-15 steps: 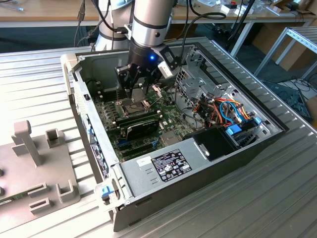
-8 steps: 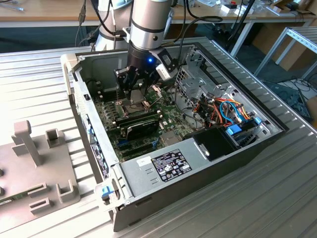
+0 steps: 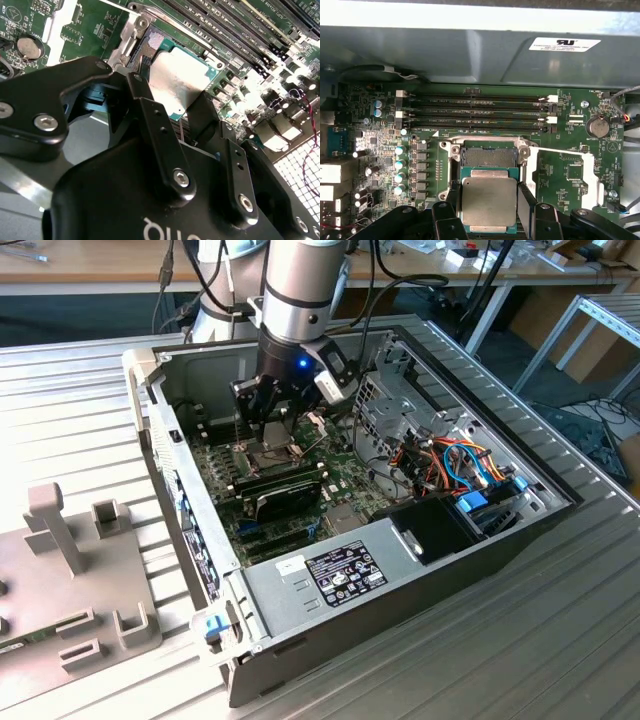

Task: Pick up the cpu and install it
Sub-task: 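Pick up the cpu and move it towards the insertion slot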

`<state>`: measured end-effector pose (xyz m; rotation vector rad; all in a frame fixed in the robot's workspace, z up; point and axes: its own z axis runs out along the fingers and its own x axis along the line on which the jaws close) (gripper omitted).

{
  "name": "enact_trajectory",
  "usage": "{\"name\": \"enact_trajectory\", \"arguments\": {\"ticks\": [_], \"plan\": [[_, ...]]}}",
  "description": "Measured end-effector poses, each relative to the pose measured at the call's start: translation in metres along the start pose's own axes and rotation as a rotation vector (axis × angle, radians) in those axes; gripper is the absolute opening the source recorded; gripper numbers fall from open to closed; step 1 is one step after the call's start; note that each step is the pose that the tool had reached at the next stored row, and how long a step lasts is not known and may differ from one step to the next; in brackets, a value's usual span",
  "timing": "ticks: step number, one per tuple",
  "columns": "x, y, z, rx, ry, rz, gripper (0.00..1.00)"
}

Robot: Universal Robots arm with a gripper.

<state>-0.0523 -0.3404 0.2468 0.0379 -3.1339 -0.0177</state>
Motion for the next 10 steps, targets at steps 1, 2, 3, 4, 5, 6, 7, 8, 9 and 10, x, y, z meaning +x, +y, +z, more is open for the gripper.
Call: {"name": "enact_trajectory", "arguments": {"ticks": [1, 2, 3, 4, 5, 6, 7, 8, 9, 10], "plan": [[0.0000, 0.0002, 0.0005, 0.0000, 0.0000, 0.000, 0.55], [0.0001, 0.0004, 0.0009, 0.0002, 0.0001, 0.000, 0.55], [0.0000, 0.0009, 0.0022, 0.0001, 0.0000, 0.000, 0.55], [0.0000, 0.0012, 0.0029, 0.0001, 0.0001, 0.000, 0.55], [0.0000, 0.0016, 0.0039, 0.0002, 0.0001, 0.000, 0.55], [-0.0001, 0.0020, 0.0051, 0.0000, 0.0000, 0.000, 0.55], [-0.0001, 0.0024, 0.0062, 0.0001, 0.0001, 0.000, 0.55], [-0.0001, 0.0028, 0.0077, 0.0002, 0.0001, 0.000, 0.55], [-0.0001, 0.0032, 0.0089, 0.0002, 0.0001, 0.000, 0.55], [-0.0001, 0.0037, 0.0101, 0.0003, 0.0002, 0.000, 0.55]]}}
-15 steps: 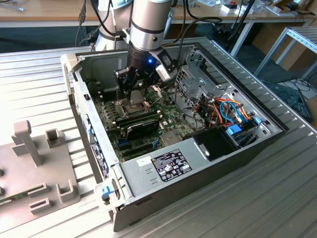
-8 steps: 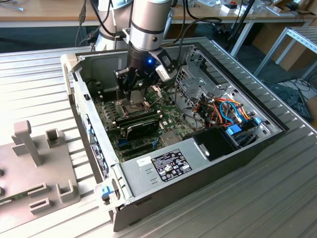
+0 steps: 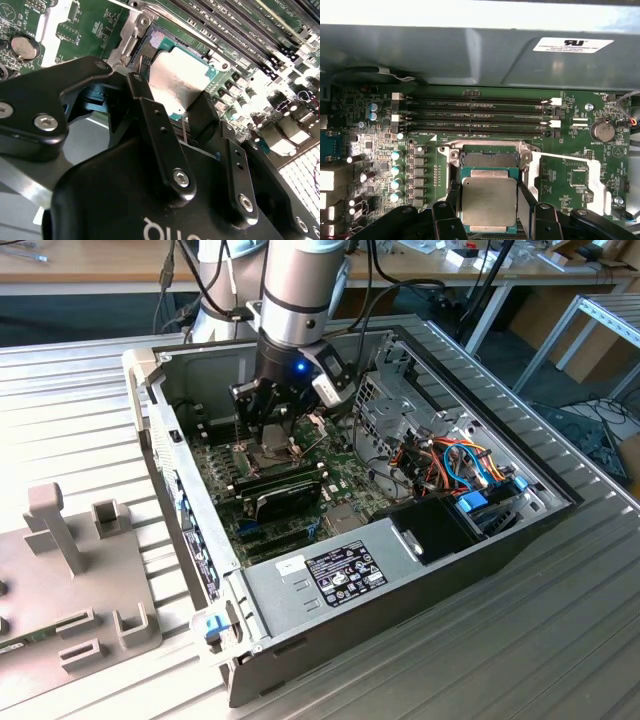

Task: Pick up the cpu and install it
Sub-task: 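Pick up the cpu and move it towards the insertion slot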

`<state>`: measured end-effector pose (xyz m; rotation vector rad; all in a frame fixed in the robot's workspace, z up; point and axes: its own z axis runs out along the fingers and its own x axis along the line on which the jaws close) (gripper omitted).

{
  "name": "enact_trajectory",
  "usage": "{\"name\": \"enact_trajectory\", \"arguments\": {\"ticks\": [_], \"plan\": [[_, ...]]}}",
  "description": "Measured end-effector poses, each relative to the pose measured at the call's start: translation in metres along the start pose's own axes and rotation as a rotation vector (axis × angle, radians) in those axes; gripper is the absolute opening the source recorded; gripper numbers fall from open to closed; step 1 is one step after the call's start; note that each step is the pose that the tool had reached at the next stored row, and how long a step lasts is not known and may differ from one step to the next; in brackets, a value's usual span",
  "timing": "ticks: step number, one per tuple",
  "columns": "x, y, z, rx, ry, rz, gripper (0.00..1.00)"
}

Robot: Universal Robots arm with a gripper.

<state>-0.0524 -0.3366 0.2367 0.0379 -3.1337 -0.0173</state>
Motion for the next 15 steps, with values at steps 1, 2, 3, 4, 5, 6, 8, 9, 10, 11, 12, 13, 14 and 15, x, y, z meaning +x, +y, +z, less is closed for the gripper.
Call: {"name": "enact_trajectory", "arguments": {"ticks": [1, 2, 3, 4, 5, 6, 8, 9, 10, 11, 12, 13, 14, 15], "plan": [[-0.0001, 0.0010, 0.0025, -0.0001, -0.0001, 0.000, 0.55], [-0.0001, 0.0012, 0.0033, -0.0001, -0.0001, 0.000, 0.55], [-0.0002, 0.0014, 0.0042, -0.0001, -0.0001, 0.000, 0.55], [-0.0002, 0.0016, 0.0051, 0.0000, -0.0001, 0.000, 0.55], [-0.0001, 0.0016, 0.0058, -0.0001, -0.0001, 0.000, 0.55], [-0.0001, 0.0017, 0.0069, 0.0000, -0.0001, 0.000, 0.55], [-0.0002, 0.0019, 0.0093, -0.0001, -0.0001, 0.000, 0.55], [-0.0002, 0.0019, 0.0104, -0.0002, -0.0001, 0.000, 0.55], [-0.0002, 0.0019, 0.0116, -0.0001, -0.0001, 0.000, 0.55], [-0.0002, 0.0020, 0.0127, -0.0001, -0.0001, 0.000, 0.55], [-0.0002, 0.0021, 0.0147, -0.0001, -0.0001, 0.000, 0.55], [-0.0002, 0.0021, 0.0157, -0.0001, 0.0000, 0.000, 0.55], [-0.0002, 0.0021, 0.0164, -0.0001, -0.0001, 0.000, 0.55], [-0.0002, 0.0021, 0.0174, 0.0000, 0.0000, 0.000, 0.55]]}}
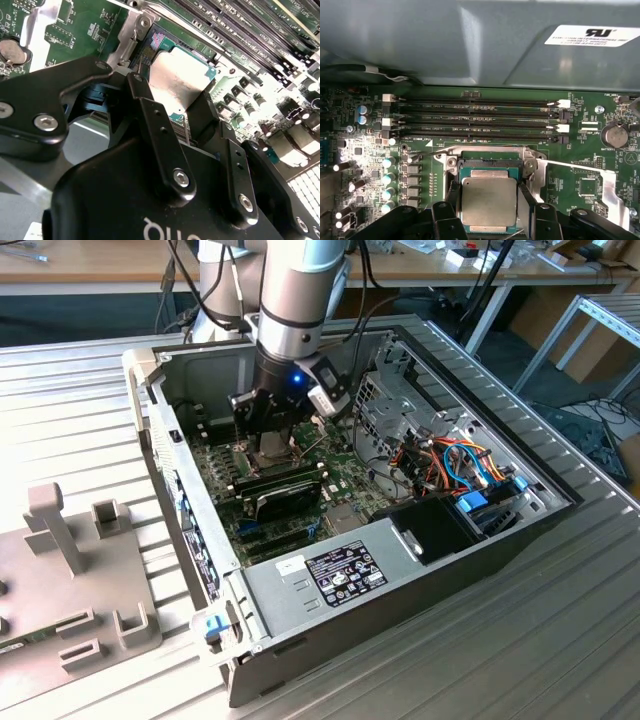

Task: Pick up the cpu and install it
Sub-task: 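Pick up the cpu and move it towards the insertion slot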

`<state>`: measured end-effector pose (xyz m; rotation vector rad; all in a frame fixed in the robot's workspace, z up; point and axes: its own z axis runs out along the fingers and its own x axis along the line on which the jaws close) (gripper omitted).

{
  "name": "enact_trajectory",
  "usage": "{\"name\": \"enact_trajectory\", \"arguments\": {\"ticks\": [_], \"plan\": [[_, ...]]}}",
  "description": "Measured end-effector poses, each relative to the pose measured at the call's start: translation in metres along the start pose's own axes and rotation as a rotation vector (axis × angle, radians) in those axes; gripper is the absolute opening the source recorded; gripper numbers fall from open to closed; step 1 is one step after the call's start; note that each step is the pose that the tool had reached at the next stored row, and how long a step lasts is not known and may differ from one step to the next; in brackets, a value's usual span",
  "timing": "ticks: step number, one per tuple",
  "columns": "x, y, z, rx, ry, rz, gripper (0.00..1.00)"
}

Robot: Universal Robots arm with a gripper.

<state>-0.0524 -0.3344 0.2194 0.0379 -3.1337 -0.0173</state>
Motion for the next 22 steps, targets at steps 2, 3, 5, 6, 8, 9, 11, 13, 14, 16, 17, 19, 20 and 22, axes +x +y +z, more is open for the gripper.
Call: {"name": "enact_trajectory", "arguments": {"ticks": [2, 3, 5, 6, 8, 9, 11, 13, 14, 16, 17, 19, 20, 22], "plan": [[0.0000, 0.0000, 0.0014, -0.0001, -0.0001, 0.000, 0.55], [0.0000, 0.0000, 0.0020, 0.0000, -0.0001, 0.000, 0.55], [0.0000, 0.0000, 0.0031, 0.0000, -0.0001, 0.000, 0.55], [0.0000, -0.0001, 0.0034, 0.0001, 0.0001, 0.000, 0.55], [0.0000, 0.0000, 0.0034, 0.0002, 0.0001, 0.000, 0.55], [0.0000, 0.0000, 0.0035, 0.0001, 0.0001, 0.000, 0.55], [0.0000, 0.0000, 0.0036, -0.0001, 0.0000, 0.000, 0.55], [-0.0001, 0.0000, 0.0045, -0.0003, -0.0002, 0.000, 0.55], [-0.0001, 0.0000, 0.0049, -0.0002, -0.0001, 0.000, 0.55], [0.0000, 0.0000, 0.0076, -0.0001, -0.0001, 0.000, 0.55], [0.0000, -0.0001, 0.0085, -0.0001, 0.0000, 0.000, 0.55], [0.0000, -0.0001, 0.0101, -0.0001, -0.0001, 0.000, 0.55], [0.0000, -0.0001, 0.0105, -0.0001, -0.0002, 0.000, 0.55], [0.0000, -0.0001, 0.0115, -0.0001, -0.0001, 0.000, 0.55]]}}
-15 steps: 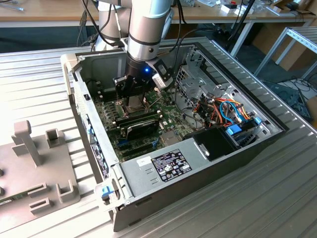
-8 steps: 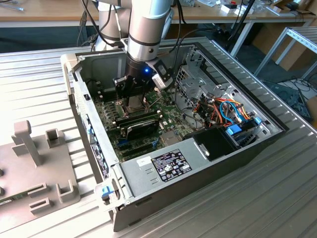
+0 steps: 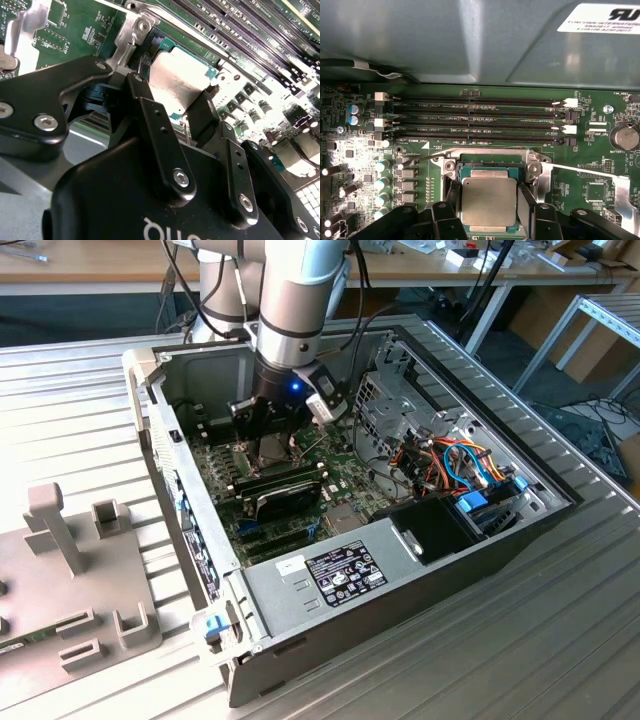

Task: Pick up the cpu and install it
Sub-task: 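Pick up the cpu and move it towards the insertion slot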

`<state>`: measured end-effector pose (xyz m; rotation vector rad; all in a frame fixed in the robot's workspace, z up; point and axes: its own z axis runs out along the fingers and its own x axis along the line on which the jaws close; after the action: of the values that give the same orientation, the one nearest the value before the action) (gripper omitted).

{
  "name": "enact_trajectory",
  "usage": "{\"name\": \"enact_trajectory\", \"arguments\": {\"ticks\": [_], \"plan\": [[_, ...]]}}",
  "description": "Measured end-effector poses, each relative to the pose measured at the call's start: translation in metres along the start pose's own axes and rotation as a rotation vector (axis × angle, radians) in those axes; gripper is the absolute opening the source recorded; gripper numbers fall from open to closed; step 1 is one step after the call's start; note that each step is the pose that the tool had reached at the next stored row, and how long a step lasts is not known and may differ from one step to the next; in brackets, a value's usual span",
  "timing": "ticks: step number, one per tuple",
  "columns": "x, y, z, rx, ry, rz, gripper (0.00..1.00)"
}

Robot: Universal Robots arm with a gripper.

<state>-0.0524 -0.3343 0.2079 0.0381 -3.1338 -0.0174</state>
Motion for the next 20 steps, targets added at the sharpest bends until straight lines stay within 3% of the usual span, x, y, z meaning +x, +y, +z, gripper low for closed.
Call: {"name": "enact_trajectory", "arguments": {"ticks": [20], "plan": [[0.0009, 0.0032, 0.0048, 0.0001, 0.0000, 0.000, 0.55]]}}
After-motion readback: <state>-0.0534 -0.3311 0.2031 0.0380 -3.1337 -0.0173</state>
